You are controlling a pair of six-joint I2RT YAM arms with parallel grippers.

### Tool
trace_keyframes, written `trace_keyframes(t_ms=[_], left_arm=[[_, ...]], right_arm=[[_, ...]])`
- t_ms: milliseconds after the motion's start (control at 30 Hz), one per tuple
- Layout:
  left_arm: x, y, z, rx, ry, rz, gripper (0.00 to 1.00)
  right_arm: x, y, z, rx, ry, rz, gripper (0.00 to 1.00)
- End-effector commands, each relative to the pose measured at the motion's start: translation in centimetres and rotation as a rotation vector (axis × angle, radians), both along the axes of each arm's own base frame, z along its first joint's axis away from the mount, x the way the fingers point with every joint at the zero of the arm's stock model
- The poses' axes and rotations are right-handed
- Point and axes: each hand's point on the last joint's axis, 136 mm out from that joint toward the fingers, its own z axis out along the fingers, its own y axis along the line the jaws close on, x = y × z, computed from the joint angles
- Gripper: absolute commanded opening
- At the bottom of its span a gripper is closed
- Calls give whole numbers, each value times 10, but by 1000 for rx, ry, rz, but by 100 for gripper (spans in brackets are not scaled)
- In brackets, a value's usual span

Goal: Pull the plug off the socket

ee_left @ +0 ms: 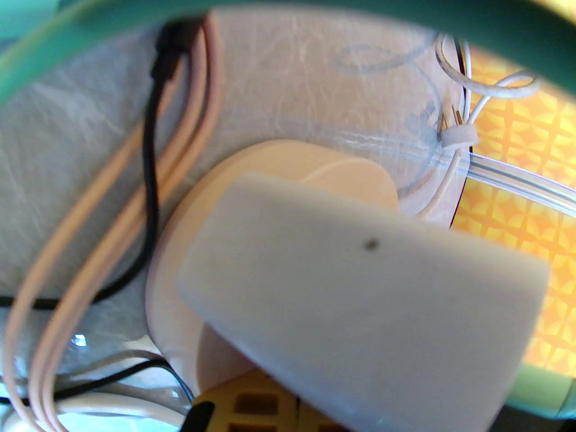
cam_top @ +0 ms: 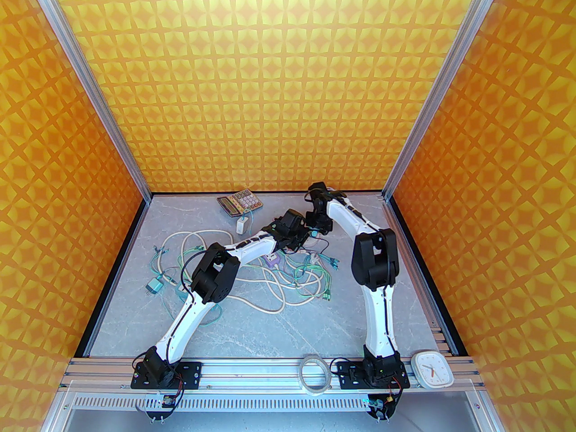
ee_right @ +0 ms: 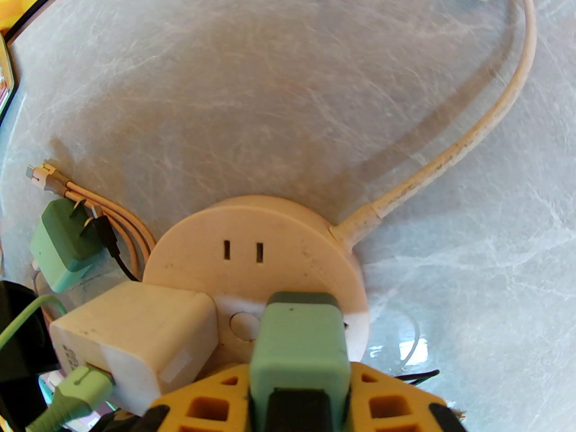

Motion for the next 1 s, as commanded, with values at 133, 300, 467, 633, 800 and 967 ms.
trace_keyframes(t_ms=[133,300,467,633,800,967], left_arm=[[-69,43,-134,281,318,-32,0],[-69,44,-132,284,319,-34,0],[-69,45,-134,284,320,-33,0],[-68,42,-133,280,316,-35,0],[-67,41,-132,281,317,-37,0],[-68,40,-131,283,317,-42,0]], right_arm=[[2,73,32,58,-85,116,14],[1,76,28,27,-76,133,14],[6,12,31,47,-73,14,14],[5,-2,32,70,-76,-19,14],[3,57,39,39,-90,100,15],[0,89,39,25,-86,167,14]])
